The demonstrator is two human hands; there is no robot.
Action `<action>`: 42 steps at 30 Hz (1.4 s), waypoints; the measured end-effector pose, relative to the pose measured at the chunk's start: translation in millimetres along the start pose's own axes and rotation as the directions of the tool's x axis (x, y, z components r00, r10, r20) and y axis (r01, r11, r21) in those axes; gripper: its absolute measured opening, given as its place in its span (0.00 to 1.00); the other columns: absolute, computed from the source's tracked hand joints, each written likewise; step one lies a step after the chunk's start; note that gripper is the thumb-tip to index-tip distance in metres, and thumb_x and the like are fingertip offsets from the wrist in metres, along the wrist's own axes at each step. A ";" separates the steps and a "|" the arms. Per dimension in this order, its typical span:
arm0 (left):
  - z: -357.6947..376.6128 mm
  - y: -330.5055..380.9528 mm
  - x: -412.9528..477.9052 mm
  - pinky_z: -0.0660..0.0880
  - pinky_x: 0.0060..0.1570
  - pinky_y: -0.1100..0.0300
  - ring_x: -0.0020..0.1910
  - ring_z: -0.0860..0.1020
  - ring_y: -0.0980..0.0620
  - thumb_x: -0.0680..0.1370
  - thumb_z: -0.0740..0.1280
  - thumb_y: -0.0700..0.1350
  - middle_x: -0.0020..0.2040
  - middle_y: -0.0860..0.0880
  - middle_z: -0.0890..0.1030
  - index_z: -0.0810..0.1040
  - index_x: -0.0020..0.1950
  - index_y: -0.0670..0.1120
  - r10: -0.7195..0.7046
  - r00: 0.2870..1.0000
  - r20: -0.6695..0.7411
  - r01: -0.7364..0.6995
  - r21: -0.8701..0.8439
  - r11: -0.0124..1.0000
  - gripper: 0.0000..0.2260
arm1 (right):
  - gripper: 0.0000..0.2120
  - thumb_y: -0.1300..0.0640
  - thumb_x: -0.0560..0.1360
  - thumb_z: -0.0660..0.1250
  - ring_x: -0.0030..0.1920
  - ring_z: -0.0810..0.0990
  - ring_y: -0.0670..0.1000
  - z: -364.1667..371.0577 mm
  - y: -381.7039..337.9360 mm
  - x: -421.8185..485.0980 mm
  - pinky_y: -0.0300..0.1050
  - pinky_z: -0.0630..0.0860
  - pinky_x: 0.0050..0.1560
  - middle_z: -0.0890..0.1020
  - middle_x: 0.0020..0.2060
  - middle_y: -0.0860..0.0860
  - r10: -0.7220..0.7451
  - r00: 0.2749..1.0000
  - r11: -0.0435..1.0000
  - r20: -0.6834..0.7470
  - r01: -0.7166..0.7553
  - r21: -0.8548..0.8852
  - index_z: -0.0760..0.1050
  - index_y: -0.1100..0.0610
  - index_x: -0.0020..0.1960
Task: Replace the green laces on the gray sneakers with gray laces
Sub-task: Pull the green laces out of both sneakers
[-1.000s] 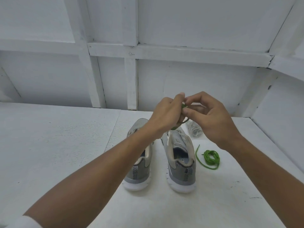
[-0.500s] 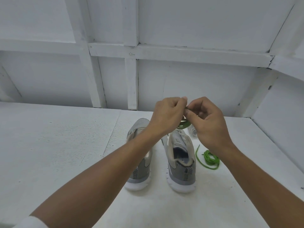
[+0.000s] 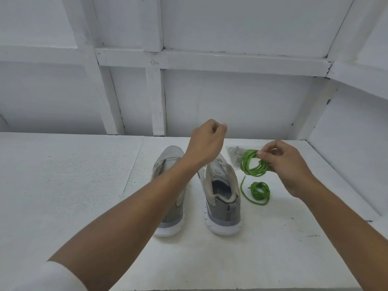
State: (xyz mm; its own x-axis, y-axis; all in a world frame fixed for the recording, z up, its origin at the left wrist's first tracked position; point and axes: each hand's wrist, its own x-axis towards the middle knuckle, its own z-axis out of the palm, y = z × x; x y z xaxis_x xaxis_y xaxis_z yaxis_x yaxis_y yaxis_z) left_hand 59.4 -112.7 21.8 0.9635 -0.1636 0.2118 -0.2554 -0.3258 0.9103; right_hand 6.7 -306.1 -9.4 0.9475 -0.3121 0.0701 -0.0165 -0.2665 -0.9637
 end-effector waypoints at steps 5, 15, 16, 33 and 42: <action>16.5 -3.5 -3.6 0.67 0.37 0.63 0.37 0.73 0.58 0.80 0.60 0.48 0.41 0.55 0.77 0.77 0.50 0.45 0.003 0.997 0.083 -0.012 0.110 0.994 0.09 | 0.04 0.61 0.74 0.70 0.44 0.80 0.56 -6.5 55.8 5.0 0.50 0.77 0.45 0.82 0.42 0.57 0.184 0.980 0.932 -0.070 -0.197 -0.305 0.75 0.57 0.42; 21.9 -5.6 -9.8 0.71 0.41 0.60 0.42 0.75 0.53 0.81 0.60 0.50 0.42 0.53 0.77 0.76 0.51 0.45 0.015 0.993 0.116 -0.033 0.151 0.988 0.10 | 0.20 0.47 0.81 0.59 0.65 0.72 0.55 12.4 85.9 5.5 0.46 0.67 0.59 0.72 0.68 0.55 0.155 0.981 0.790 0.116 -0.052 -0.611 0.67 0.54 0.70; 21.6 -6.5 -10.5 0.71 0.41 0.61 0.41 0.75 0.53 0.81 0.60 0.50 0.41 0.53 0.77 0.76 0.50 0.45 0.013 0.993 0.116 -0.031 0.153 0.988 0.10 | 0.25 0.43 0.79 0.61 0.69 0.69 0.55 14.1 87.2 5.6 0.48 0.66 0.64 0.69 0.71 0.54 0.175 0.970 0.756 0.169 -0.022 -0.655 0.63 0.51 0.73; 42.3 3.5 -24.6 0.74 0.45 0.57 0.47 0.77 0.51 0.80 0.60 0.50 0.47 0.50 0.80 0.77 0.52 0.44 0.094 0.976 0.194 -0.139 0.233 0.963 0.11 | 0.07 0.68 0.72 0.57 0.42 0.70 0.55 21.5 104.4 -38.1 0.45 0.65 0.34 0.66 0.38 0.51 -0.036 0.985 0.426 0.172 0.170 -0.889 0.66 0.56 0.40; 90.9 14.6 -47.4 0.73 0.53 0.56 0.53 0.76 0.52 0.80 0.59 0.49 0.52 0.51 0.79 0.77 0.54 0.45 0.234 0.908 0.348 -0.315 0.199 0.928 0.11 | 0.08 0.64 0.78 0.60 0.39 0.73 0.53 -46.2 95.3 -83.5 0.39 0.65 0.34 0.73 0.36 0.51 -0.155 0.985 0.653 -0.075 0.045 -0.756 0.76 0.55 0.47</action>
State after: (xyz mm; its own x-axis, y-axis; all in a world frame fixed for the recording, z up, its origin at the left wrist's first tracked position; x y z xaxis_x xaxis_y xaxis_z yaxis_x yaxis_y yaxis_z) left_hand 2.7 -194.4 -7.2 0.7872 -0.5489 0.2811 -0.5567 -0.4365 0.7068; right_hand -88.8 -347.6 -95.2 0.9119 -0.3346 0.2378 -0.2094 -0.8773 -0.4318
